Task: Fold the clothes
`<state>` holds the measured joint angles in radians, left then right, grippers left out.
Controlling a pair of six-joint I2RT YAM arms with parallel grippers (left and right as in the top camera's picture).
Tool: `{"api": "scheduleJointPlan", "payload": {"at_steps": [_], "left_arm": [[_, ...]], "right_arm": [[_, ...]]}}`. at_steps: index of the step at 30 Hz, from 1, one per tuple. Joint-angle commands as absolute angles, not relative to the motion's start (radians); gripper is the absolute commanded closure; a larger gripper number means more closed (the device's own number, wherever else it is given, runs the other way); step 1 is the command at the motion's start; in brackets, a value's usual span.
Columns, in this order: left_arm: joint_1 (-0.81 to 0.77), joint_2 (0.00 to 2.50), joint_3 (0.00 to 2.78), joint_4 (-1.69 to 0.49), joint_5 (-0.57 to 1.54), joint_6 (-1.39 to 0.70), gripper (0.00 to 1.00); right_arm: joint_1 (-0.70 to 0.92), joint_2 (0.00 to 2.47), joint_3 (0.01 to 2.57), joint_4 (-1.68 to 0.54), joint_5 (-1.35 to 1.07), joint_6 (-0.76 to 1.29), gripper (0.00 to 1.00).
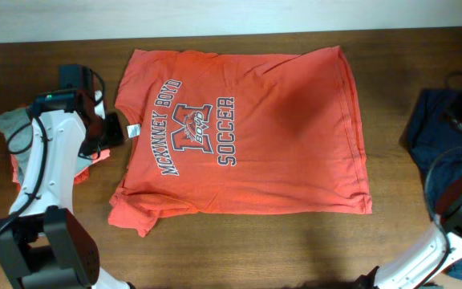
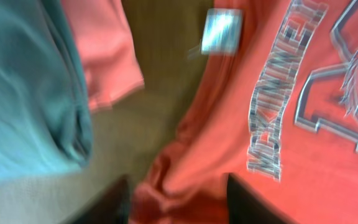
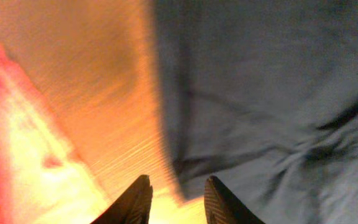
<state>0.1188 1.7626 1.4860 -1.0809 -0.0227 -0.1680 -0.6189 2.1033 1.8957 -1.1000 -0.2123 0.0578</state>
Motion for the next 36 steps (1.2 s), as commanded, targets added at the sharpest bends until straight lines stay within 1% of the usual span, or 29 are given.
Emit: {"api": "scheduleJointPlan", "payload": {"at_steps": [1,4,6,8,13,16,20,25,33,36], "left_arm": [[0.122,1.737,1.506,-1.022,-0.05,-0.163,0.82],[0.136,1.739,1.506,-0.976,-0.044,-0.163,0.85],[0.144,1.745,1.506,-0.96,-0.03,-0.162,0.9],[0.146,1.757,1.506,-0.95,0.01,-0.133,0.94],[0.149,1.843,1.506,-0.91,0.041,-0.094,0.97],[0.159,1.907,1.506,-0.863,0.061,-0.046,0.98],[0.184,1.987,1.506,-0.817,0.065,-0.039,0.98],[0.247,2.082,1.506,-0.781,0.064,-0.021,0.98],[0.393,2.094,1.513,-0.774,0.068,-0.022,0.99],[0.439,2.094,1.513,-0.774,0.102,-0.022,0.98]], "right_arm": [[-0.52,2.022,1.922,-1.157,-0.236,0.0,0.67],[-0.443,2.02,1.922,-1.226,-0.233,-0.025,0.67],[-0.389,2.02,1.917,-1.259,-0.231,-0.049,0.71],[-0.338,2.02,1.917,-1.276,-0.224,-0.05,0.71],[-0.247,2.02,1.917,-1.322,-0.224,-0.053,0.71],[-0.213,2.02,1.917,-1.346,-0.224,-0.053,0.71],[-0.181,2.02,1.917,-1.374,-0.224,-0.057,0.71],[-0.157,2.02,1.917,-1.411,-0.225,-0.072,0.71],[-0.15,2.02,1.917,-1.439,-0.225,-0.071,0.72],[-0.15,2.02,1.917,-1.447,-0.225,-0.072,0.72]]}}
